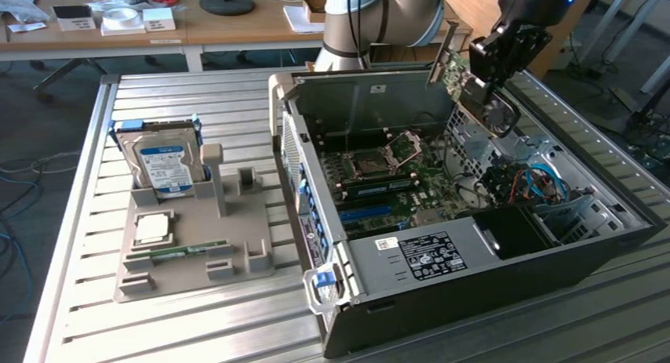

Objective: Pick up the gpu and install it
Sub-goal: 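Insert the gpu into the slot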

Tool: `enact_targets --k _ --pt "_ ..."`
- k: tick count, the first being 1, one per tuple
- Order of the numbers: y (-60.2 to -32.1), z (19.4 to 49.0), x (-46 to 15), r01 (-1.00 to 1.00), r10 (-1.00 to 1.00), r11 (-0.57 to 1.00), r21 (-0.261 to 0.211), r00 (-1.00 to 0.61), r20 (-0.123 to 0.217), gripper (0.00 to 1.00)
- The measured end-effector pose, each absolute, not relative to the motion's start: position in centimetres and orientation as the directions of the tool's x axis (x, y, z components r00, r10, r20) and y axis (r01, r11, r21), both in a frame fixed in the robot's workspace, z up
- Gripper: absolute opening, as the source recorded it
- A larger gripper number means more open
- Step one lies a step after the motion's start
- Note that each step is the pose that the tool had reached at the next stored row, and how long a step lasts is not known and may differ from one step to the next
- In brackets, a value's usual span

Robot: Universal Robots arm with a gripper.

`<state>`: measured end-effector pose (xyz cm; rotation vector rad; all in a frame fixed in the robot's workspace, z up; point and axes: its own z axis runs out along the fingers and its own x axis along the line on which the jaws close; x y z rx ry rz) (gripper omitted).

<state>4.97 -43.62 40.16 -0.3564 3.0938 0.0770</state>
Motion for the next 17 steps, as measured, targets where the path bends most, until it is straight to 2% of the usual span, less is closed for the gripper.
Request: enact_targets --k 17 --pt "-43.62 40.11 4.97 -0.436 -0.435 0.899 0.046 -0.900 -0.032 0.27"
